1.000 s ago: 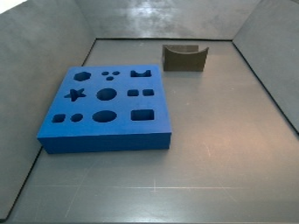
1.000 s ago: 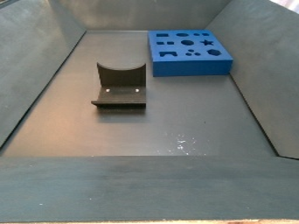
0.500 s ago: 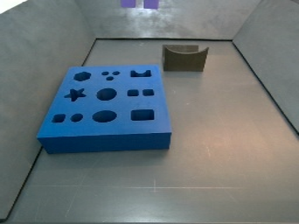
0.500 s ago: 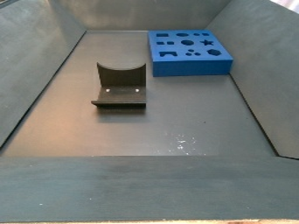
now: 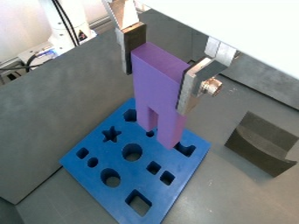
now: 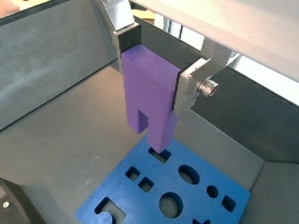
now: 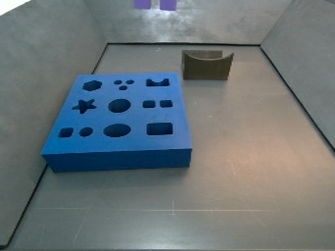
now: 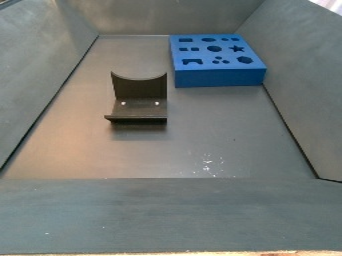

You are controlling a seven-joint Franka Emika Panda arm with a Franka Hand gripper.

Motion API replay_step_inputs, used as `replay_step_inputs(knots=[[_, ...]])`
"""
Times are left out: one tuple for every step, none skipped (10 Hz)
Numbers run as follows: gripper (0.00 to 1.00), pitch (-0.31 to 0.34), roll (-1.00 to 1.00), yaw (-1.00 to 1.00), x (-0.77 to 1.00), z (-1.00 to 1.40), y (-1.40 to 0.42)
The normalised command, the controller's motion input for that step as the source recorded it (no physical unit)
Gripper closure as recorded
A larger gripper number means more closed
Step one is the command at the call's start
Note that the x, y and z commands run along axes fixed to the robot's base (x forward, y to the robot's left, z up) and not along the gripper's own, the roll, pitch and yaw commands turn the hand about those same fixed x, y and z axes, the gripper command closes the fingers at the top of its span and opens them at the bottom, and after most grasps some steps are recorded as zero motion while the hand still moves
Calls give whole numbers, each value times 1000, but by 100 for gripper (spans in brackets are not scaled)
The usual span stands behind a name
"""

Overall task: Pick up the double-square object. Move to above the board. Insert the double-square object.
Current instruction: Insert the double-square object.

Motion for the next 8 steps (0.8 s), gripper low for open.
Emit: replay_step_inputs(knots=[[100, -414, 0, 123, -171, -577, 0], [100, -180, 29, 874, -63, -740, -154], [100, 0, 23, 920, 0, -877, -140], [100, 0, 0, 971, 0, -1000, 0], [100, -34, -171, 711, 214, -1000, 194], [100, 280, 0, 151, 809, -943, 306], [100, 400, 0, 0, 877, -849, 243], [100, 391, 69, -129, 871, -820, 140]])
